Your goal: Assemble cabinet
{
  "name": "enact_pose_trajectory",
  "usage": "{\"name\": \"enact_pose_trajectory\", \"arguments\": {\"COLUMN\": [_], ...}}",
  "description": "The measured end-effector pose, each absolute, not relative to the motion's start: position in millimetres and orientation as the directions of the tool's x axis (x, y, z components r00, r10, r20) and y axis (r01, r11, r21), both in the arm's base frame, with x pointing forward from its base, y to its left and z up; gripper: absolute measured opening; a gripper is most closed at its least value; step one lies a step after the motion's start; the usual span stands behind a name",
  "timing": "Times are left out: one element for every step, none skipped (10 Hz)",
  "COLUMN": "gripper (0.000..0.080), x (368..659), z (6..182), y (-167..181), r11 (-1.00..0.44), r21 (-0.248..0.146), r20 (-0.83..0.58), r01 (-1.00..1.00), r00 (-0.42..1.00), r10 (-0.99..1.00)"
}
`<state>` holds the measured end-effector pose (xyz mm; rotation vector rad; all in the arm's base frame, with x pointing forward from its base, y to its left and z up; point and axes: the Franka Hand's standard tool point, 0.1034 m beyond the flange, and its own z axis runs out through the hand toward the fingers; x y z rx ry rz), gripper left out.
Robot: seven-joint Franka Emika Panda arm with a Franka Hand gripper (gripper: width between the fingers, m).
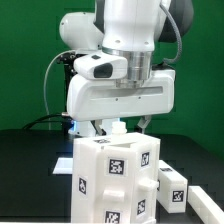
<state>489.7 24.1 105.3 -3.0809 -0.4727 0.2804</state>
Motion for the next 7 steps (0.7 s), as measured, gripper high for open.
{"name": "enact_pose_trajectory", "arguments": {"gripper": [0.0649, 0.0649, 0.0649, 0.0649, 0.0649, 0.0649, 0.0649], "x": [491.0, 494.7, 497.4, 497.8, 496.2, 494.6, 492.8], "z": [103.0, 100.6, 96.7, 90.8, 85.3, 81.5, 75.7], "y": [37.8, 47.7, 54.7, 64.4, 72.8, 79.7, 88.4], "r11": [-0.953, -0.956, -0.958, -0.961, -0.962, -0.964, -0.967], "r21": [-0.038, -0.035, -0.033, -0.031, -0.031, -0.030, -0.028], "r20": [-0.174, -0.174, -0.175, -0.181, -0.189, -0.191, -0.192], "r01": [0.300, 0.291, 0.286, 0.273, 0.272, 0.264, 0.253], "r00": [0.937, 0.940, 0.942, 0.945, 0.943, 0.945, 0.948], "r10": [0.302, 0.293, 0.287, 0.274, 0.273, 0.265, 0.254]}}
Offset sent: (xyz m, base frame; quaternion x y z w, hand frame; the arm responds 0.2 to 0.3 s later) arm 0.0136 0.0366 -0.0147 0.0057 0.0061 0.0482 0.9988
